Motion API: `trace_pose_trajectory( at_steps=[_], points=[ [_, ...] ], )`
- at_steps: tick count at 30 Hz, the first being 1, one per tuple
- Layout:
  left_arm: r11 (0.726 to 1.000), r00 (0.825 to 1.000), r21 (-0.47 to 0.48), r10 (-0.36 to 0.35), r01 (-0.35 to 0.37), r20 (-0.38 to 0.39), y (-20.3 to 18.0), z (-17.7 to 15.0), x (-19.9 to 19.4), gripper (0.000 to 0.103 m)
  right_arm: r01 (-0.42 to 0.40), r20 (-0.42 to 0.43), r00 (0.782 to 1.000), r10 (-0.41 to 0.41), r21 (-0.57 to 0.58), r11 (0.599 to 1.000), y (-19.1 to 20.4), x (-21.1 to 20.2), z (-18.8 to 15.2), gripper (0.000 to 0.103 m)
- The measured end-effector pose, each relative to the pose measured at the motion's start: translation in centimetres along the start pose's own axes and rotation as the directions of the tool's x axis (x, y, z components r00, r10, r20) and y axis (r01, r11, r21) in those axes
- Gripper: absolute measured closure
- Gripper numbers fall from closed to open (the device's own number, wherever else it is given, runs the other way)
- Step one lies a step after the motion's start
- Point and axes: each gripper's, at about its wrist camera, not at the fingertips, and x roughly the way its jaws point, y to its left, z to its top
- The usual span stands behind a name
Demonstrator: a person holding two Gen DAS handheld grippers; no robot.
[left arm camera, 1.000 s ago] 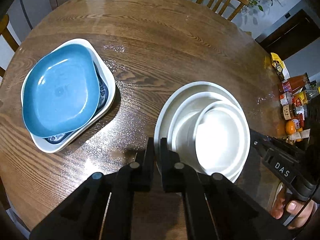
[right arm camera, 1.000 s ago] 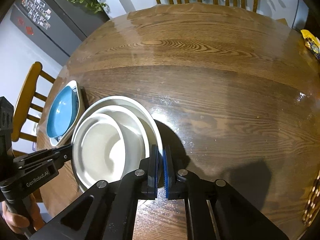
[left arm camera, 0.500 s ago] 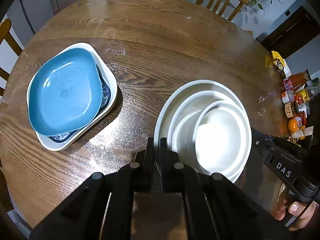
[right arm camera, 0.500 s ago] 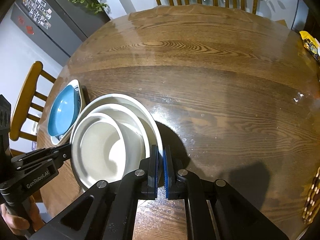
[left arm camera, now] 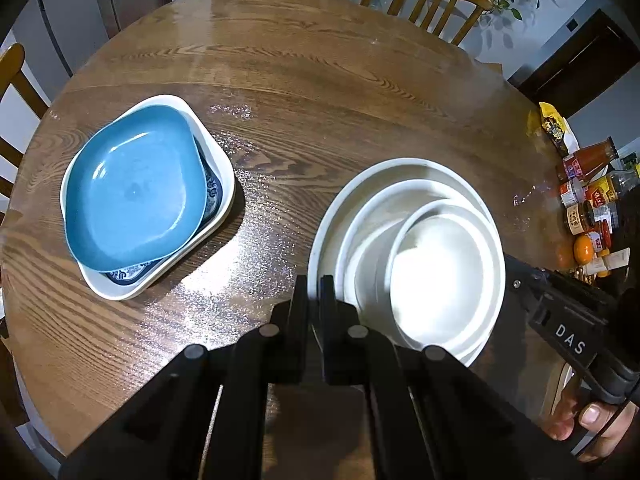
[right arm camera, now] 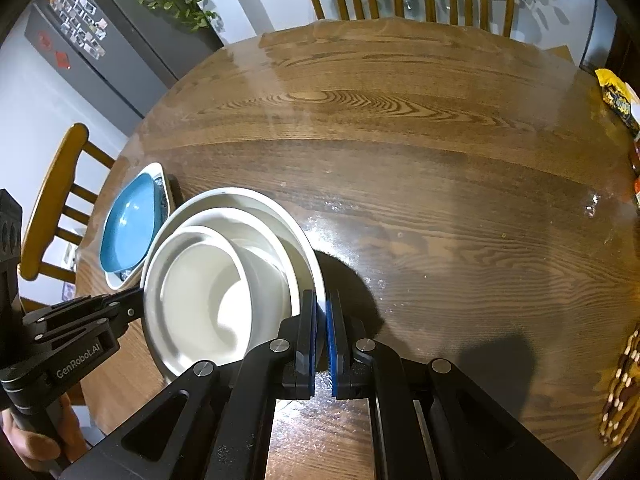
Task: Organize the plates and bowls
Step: 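Lift the nested bowl stack with both grippers toward the blue plate stack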
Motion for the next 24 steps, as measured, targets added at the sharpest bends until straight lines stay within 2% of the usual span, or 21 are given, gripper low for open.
trace_pose_trajectory(
  at_steps=[24],
  points=[
    [1.000, 0.999, -0.021, 0.023, -0.022, 0.048, 1.0, -0.7, -2.3, 0.103, -0.011, 0.021, 1.000, 0.012, -0.045, 0.999, 2.6, -1.1, 0.1, 0.097]
  ],
)
